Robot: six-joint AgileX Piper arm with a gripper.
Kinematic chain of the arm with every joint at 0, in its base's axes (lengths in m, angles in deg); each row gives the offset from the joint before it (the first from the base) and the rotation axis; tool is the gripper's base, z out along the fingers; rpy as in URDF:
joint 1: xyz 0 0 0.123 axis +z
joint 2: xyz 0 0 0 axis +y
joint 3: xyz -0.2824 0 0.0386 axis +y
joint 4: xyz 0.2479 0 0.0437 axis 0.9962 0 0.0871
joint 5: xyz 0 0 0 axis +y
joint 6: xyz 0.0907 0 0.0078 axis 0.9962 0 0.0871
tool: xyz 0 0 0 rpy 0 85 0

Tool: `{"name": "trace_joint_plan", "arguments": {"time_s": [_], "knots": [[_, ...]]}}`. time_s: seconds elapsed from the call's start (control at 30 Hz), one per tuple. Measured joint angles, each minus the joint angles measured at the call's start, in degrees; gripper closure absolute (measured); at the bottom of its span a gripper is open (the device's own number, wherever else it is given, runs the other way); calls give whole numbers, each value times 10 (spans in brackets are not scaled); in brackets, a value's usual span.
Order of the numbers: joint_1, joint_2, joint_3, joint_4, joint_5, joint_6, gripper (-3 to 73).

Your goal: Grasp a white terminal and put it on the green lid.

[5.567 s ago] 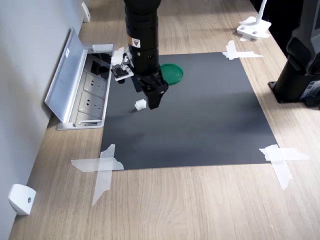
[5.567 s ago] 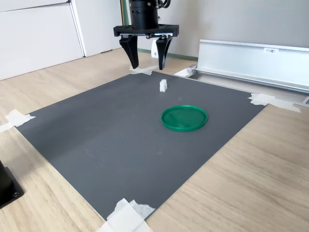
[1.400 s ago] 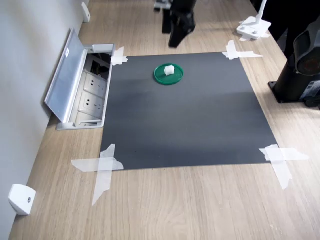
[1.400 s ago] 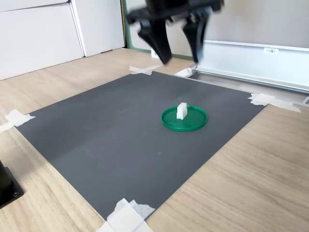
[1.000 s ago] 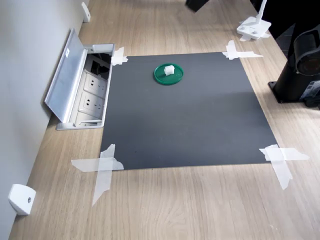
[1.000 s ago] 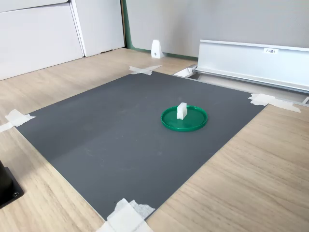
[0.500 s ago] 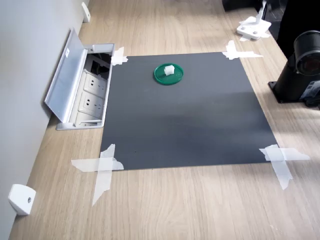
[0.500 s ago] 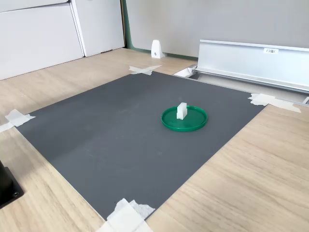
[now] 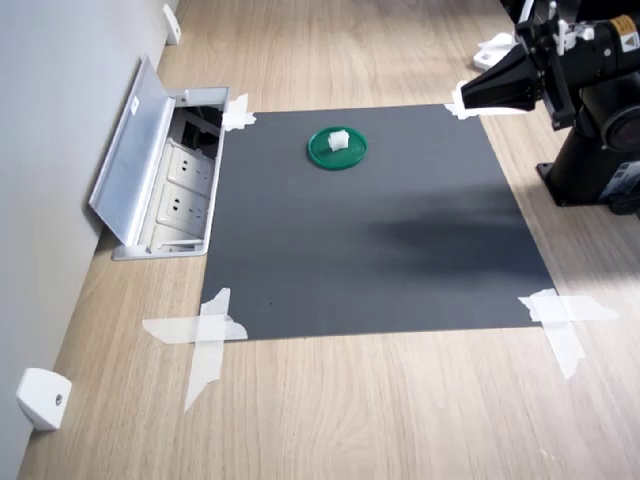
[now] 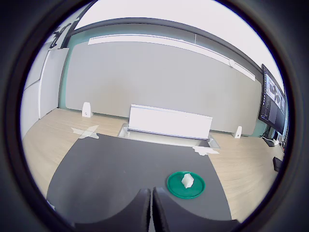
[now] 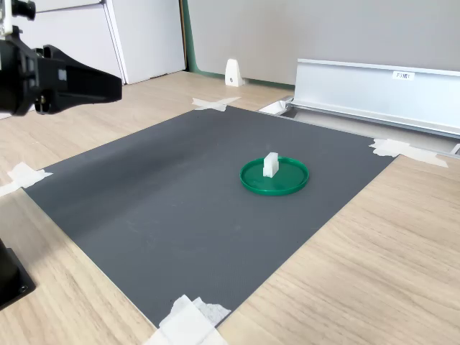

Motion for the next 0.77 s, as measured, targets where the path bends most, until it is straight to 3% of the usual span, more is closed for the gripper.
{"name": "trace_joint_plan", "arguments": {"time_s": [0.77], "knots": [[2,0,4,-13,-9,9,702]]}}
